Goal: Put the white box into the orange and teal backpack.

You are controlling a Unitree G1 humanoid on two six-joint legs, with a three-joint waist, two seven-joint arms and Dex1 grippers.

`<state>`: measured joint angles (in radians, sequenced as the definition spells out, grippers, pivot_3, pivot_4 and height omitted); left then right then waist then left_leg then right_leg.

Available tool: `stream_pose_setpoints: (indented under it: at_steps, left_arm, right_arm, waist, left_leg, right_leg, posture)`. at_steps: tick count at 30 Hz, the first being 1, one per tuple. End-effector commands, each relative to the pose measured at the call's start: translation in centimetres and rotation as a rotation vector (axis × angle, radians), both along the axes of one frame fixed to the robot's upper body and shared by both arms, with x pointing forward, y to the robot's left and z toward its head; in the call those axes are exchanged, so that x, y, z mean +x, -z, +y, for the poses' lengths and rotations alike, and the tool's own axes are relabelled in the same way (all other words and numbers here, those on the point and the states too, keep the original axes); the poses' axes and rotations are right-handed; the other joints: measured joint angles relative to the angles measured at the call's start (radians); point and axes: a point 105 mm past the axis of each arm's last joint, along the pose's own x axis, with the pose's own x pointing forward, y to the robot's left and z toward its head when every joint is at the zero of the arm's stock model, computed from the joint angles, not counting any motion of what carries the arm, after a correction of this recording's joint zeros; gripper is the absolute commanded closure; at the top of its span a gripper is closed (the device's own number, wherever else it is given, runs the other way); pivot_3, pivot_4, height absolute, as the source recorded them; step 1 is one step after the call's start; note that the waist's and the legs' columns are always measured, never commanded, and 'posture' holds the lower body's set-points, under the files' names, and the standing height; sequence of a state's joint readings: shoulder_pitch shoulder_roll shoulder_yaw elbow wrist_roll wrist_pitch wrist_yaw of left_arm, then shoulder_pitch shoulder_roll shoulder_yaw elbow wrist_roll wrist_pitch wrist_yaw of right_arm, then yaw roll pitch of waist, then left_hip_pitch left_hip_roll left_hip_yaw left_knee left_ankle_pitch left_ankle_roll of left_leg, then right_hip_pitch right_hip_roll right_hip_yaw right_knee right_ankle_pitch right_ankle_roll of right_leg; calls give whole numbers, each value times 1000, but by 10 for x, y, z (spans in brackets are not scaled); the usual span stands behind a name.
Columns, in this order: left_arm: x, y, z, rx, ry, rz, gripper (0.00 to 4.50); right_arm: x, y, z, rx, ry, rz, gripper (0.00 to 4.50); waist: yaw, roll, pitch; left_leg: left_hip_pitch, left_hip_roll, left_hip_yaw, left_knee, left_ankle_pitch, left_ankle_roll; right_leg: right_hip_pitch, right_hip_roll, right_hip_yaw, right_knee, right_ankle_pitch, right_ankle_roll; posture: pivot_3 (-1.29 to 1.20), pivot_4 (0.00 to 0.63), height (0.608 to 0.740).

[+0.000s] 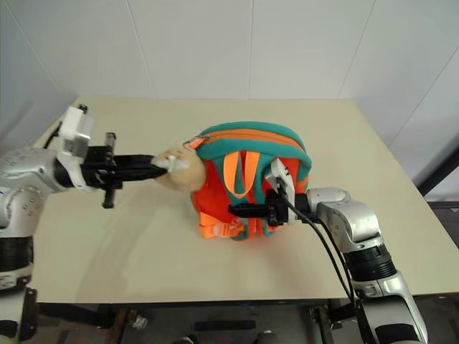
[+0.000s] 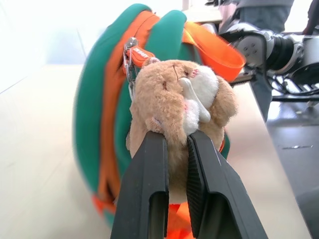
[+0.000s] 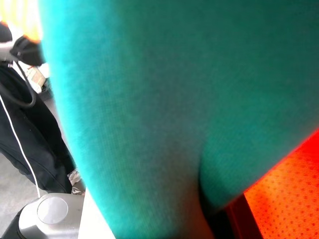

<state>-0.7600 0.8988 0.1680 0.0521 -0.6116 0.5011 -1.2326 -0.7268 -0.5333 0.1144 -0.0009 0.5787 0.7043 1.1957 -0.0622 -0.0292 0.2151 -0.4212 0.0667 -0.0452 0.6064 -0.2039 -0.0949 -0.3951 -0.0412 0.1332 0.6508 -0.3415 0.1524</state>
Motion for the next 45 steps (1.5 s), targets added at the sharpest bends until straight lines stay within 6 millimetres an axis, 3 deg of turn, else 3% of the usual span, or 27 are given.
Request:
stream_pose_setpoints:
  at_steps: [1, 3, 6, 11, 18, 20, 24, 28, 30, 34, 40, 42, 44, 45]
  left_arm:
    - [12, -9, 45, -20, -171, -30, 4207]
    - [21, 13, 61, 12, -243, 17, 4207]
    - [29, 57, 64, 35, -265, 110, 4207]
    - [39, 116, 26, 19, -197, 188, 4207]
    - [38, 151, -22, 21, -101, 193, 4207]
    - [38, 149, -24, 8, -91, 179, 4207]
    - [48, 111, -12, -43, -137, 58, 4207]
    - [48, 95, 4, 17, -154, 31, 4207]
    - [48, 96, 9, 46, -158, 41, 4207]
    - [39, 128, -6, 107, -100, 119, 4207]
    - [29, 143, -15, 82, -93, 164, 4207]
    - [29, 138, -12, 44, -110, 191, 4207]
    - [33, 126, -7, 1, -151, 178, 4224]
    - [35, 119, -4, -6, -176, 173, 3926]
  right_arm:
    - [-4, -3, 0, 5, 0, -18, 4500]
    - [-4, -4, -1, 11, 10, -21, 4500]
    - [-5, -2, -4, 14, 32, -16, 4500]
    - [-8, -1, -4, 27, 54, -4, 4500]
    - [-9, 0, -1, 70, 88, 10, 4500]
    - [-10, 0, 0, 79, 94, 14, 4500]
    - [-11, 1, -2, 82, 103, 15, 4500]
    - [-10, 1, -4, 81, 108, 14, 4500]
    - [-9, 1, -5, 82, 109, 13, 4500]
    - [-7, 2, -3, 96, 117, 19, 4500]
    - [-6, 0, -3, 118, 134, 20, 4500]
    - [-2, -5, -7, 134, 168, -58, 4500]
    - [1, -9, -14, 129, 196, -121, 3827]
    - [-2, -12, -19, 127, 188, -142, 3551]
  waist:
    - [-1, 0, 0]
    - [1, 0, 0]
    - [1, 0, 0]
    - [13, 0, 0]
    - [19, -1, -1]
    - [26, -1, -1]
    - [35, -1, -1]
    - [31, -1, -1]
    - [27, 0, -1]
    - [24, 0, -1]
    - [28, 0, -1]
    - [29, 0, -1]
    - [30, 0, -1]
    - [30, 0, -1]
  left_leg:
    - [0, 0, 0, -1, 0, 0]
    - [0, 0, 0, -2, 0, 0]
    - [0, 0, 1, -5, 0, 0]
    - [-1, 0, 0, -4, 0, 0]
    - [0, 0, 0, 0, 0, 0]
    - [0, 0, 0, 0, 0, 0]
    - [0, 0, 0, 2, 0, 0]
    - [0, 0, 0, 2, 0, 0]
    - [0, 0, 0, 1, 0, 0]
    - [0, 0, 0, -3, 0, 0]
    - [0, 0, 0, -5, 0, 0]
    - [0, 0, 0, -5, 0, 0]
    - [0, 0, 0, -5, 0, 0]
    - [0, 0, 0, -5, 0, 0]
  right_leg:
    - [-1, 0, 0, 0, 0, 0]
    - [-1, 0, 0, 0, -1, -1]
    - [-1, 0, 0, -1, -1, -1]
    - [-1, 0, 0, -2, -1, -1]
    - [1, 0, 0, 0, -1, -1]
    - [1, 0, 0, 0, 0, 0]
    - [1, 0, 0, 0, 0, 0]
    - [1, 0, 0, 0, 0, 0]
    - [1, 0, 0, -1, 0, 0]
    - [1, 0, 0, -3, 0, 0]
    - [0, 0, 0, -5, 0, 0]
    - [1, 0, 0, -5, 0, 0]
    - [1, 0, 0, -5, 0, 0]
    - [1, 0, 0, -5, 0, 0]
  posture:
    - [0, 150, 740]
    - [0, 150, 740]
    - [0, 150, 740]
    - [0, 150, 740]
    - [0, 150, 740]
    - [0, 150, 740]
    - [0, 150, 740]
    - [0, 150, 740]
    - [0, 150, 740]
    - [0, 150, 740]
    - [0, 150, 740]
    - [0, 150, 740]
    - [0, 150, 740]
    - [0, 150, 740]
